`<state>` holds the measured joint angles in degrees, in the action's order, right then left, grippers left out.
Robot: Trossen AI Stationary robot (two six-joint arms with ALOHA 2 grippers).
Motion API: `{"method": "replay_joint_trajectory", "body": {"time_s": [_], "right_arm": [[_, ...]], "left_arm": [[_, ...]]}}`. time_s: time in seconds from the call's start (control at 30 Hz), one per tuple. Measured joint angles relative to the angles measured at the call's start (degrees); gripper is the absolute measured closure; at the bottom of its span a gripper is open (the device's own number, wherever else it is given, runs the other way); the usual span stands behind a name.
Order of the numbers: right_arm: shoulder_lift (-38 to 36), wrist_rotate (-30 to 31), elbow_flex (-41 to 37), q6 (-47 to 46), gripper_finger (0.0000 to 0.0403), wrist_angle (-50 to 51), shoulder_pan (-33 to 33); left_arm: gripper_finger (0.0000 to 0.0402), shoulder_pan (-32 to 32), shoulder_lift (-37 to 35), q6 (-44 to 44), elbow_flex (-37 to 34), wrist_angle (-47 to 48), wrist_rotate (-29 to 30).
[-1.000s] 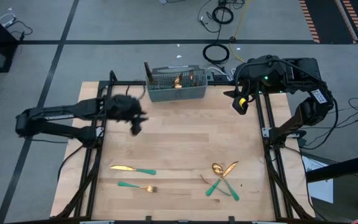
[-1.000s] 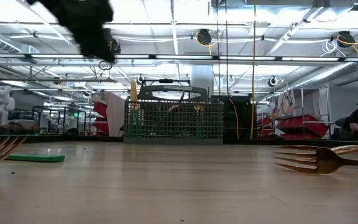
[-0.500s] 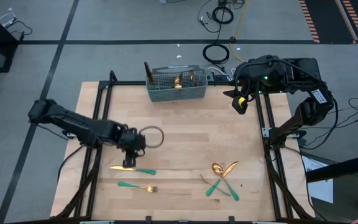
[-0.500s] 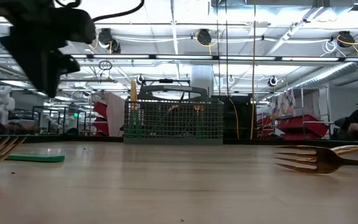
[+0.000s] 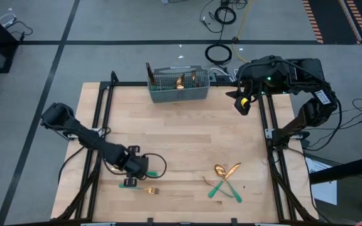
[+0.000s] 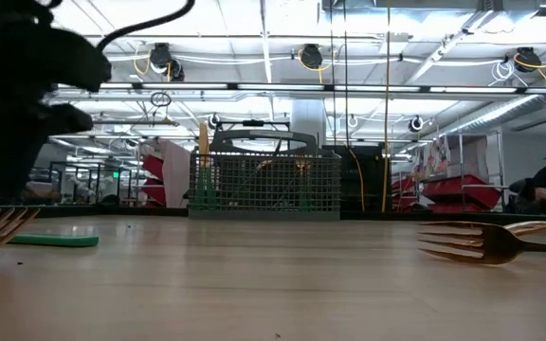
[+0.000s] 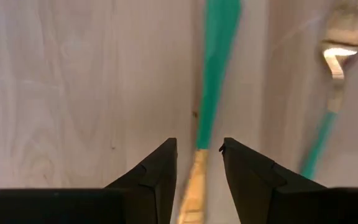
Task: Sort silverware
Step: Put the green knife into the gray bin
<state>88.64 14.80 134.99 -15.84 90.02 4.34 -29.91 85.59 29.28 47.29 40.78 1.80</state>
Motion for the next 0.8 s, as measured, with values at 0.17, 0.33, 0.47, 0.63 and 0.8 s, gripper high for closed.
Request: {"method": "replay_joint_trajectory", "body": {"time_s": [0.17, 0.33, 0.47, 0.63, 0.8], "right_arm": [[0.0, -0.2, 0.0, 0.0, 0.0229, 0.0, 0.0], [0.0, -1.5, 0.0, 0.0, 0.0229, 0.0, 0.0], [0.0, -1.9, 0.0, 0.0, 0.0229, 0.0, 0.0], [0.0, -4.2, 0.0, -0.3, 0.0229, 0.0, 0.0], [0.0, -6.2, 0.0, -0.7, 0.0229, -0.1, 0.0]], "left_arm": [[0.0265, 0.0, 3.3, -0.4, 0.0, -4.1, 0.2], [0.0265, 0.0, 5.7, -1.1, 0.0, -5.1, -2.1], [0.0266, -0.2, 7.5, -1.1, -1.6, -8.7, -2.2], [0.0322, 0.4, 9.6, -1.2, -4.1, -11.7, -2.8], [0.0394, 1.0, 10.4, -3.3, -4.4, -18.6, -5.5]]}}
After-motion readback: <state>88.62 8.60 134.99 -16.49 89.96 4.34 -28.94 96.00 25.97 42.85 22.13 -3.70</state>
